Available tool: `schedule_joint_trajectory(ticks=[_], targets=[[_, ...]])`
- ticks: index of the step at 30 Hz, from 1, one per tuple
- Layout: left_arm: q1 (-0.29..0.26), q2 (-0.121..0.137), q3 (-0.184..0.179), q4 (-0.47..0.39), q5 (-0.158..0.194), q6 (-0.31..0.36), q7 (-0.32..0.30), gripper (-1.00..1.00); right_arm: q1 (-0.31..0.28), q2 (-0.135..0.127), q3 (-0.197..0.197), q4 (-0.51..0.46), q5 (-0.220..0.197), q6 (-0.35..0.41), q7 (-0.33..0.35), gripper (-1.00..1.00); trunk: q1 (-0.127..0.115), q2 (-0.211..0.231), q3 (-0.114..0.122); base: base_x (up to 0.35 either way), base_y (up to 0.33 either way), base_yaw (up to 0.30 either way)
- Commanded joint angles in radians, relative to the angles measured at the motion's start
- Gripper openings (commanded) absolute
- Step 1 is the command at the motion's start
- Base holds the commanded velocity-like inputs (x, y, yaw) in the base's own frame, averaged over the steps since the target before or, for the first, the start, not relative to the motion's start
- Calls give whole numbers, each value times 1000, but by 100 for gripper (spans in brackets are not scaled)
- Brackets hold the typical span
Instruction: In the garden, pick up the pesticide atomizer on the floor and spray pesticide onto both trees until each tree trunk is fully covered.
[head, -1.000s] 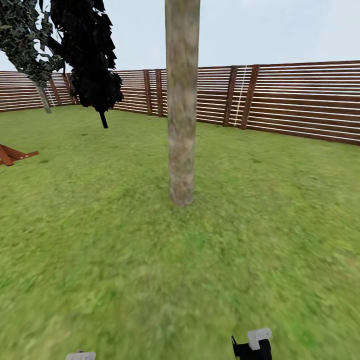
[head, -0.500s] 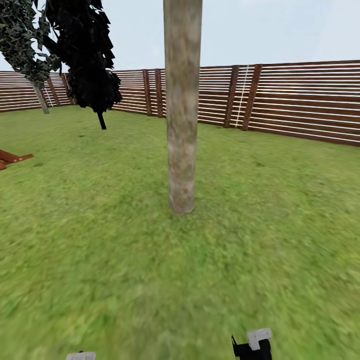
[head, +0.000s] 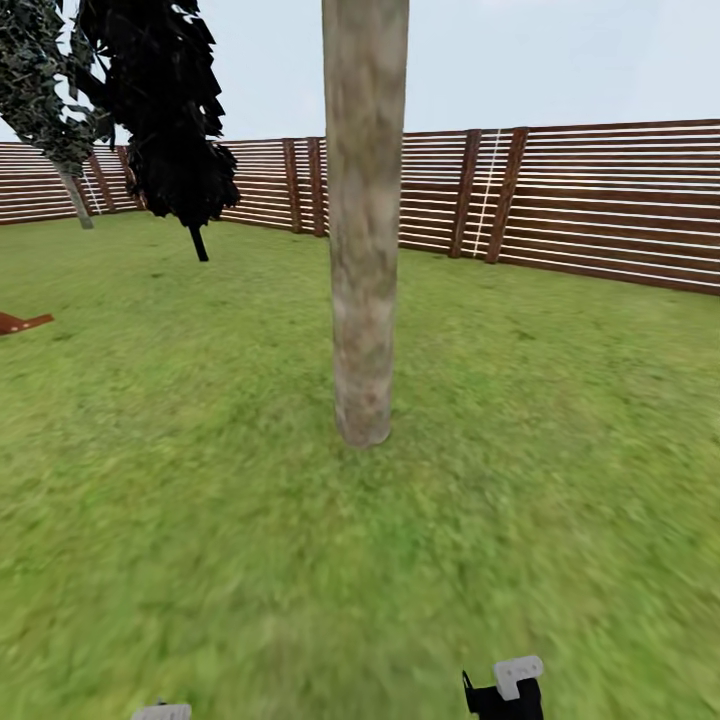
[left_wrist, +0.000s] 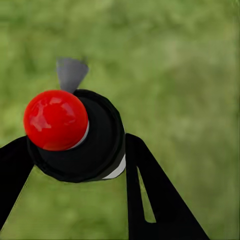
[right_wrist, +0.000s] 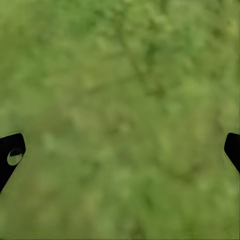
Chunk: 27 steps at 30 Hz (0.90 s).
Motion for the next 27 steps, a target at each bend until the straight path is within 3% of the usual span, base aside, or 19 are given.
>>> schedule_joint_trajectory(ticks=[1,27], targets=[[-1,0,9,1,-10,-3,-2,-100,-1,0,6,1,8,-1,-9,100,0,0,-1,340,0,-111],[-1,7,10,-4,-11,-3,-2,-100,-1,1,5,1,9,-1,-7,100,0,0,-1,340,-1,-20]])
